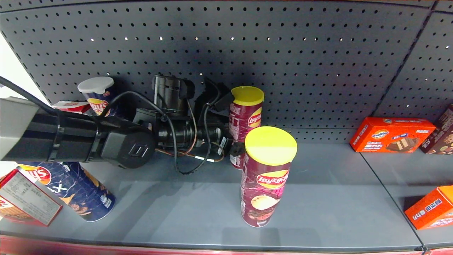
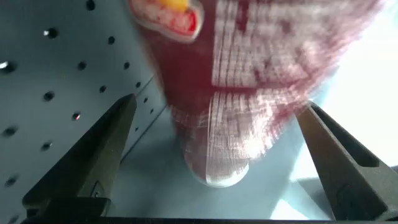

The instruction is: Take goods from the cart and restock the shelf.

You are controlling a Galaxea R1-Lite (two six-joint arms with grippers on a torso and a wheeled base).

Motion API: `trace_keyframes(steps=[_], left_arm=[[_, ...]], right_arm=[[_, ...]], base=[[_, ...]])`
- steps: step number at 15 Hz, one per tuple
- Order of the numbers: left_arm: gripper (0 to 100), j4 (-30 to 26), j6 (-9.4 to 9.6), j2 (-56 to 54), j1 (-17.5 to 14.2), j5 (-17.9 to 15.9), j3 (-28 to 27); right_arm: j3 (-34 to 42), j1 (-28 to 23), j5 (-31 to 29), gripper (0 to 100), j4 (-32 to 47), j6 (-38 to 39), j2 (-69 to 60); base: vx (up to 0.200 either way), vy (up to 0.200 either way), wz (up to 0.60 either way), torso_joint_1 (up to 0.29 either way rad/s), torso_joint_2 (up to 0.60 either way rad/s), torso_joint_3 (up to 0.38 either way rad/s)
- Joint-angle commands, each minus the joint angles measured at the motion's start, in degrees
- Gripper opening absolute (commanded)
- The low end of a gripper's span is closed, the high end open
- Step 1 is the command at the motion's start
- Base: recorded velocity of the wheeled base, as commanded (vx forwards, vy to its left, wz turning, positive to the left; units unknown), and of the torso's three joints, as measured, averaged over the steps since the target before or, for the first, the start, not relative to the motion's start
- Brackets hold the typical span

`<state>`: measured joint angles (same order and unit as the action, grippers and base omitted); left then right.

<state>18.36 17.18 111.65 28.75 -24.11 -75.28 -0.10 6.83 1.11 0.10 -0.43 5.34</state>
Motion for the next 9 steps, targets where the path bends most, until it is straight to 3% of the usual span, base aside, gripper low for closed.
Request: trace_keyframes(steps=[1, 5, 7, 9], left_arm=[[100, 0.19, 0.14, -4.78, -0.62, 0.38, 3.65], [100, 1.86, 1.19, -9.44, -0.71, 1.61, 10.85], [100, 3.00, 1.10, -9.79, -0.62, 5.92, 12.70], [100, 3.09, 0.58, -9.70, -0.18, 7.77, 12.96]], right_arm=[[0.01, 0.03, 0.03, 100, -0.01, -0.01, 0.11], [0.01, 0.03, 0.03, 100, -0.01, -0.01, 0.11], [0.01, 0.03, 0.03, 100, -0.01, -0.01, 0.11], [0.01, 0.03, 0.03, 100, -0.01, -0.01, 0.11]], base=[[0.000, 0.000, 0.00, 0.000, 0.00, 0.000], [0.000, 0.000, 0.00, 0.000, 0.00, 0.000], [0.000, 0.000, 0.00, 0.000, 0.00, 0.000], [0.000, 0.000, 0.00, 0.000, 0.00, 0.000]])
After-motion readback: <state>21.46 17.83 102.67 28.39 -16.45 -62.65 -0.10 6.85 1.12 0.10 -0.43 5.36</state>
